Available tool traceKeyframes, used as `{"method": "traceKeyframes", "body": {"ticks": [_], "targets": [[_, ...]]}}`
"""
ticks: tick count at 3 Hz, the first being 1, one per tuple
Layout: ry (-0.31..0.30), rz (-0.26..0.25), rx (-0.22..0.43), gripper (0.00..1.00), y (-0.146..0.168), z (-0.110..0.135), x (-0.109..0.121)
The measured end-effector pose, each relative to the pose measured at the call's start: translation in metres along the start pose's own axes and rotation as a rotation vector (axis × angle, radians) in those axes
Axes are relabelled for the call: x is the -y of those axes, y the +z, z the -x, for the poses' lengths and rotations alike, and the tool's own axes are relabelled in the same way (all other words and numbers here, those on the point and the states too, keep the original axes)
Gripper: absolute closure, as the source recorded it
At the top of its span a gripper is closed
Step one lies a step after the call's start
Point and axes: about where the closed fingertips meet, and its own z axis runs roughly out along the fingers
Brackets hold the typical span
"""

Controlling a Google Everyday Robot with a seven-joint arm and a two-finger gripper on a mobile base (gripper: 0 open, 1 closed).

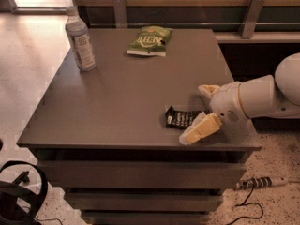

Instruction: Move rxbar chocolate near blue plastic bottle

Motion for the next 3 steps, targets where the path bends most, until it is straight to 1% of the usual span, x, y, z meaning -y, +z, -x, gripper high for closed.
{"method": "traceKeyframes", "body": {"ticks": [1,2,3], "targets": [[0.012,0.003,0.014,0.0,0.0096,-0.0035,0.0017],[0.009,0.006,0.013,0.18,0.0101,-0.0022,0.0006],[0.007,0.008,0.013,0.41,0.0112,-0.001,-0.0004]]}}
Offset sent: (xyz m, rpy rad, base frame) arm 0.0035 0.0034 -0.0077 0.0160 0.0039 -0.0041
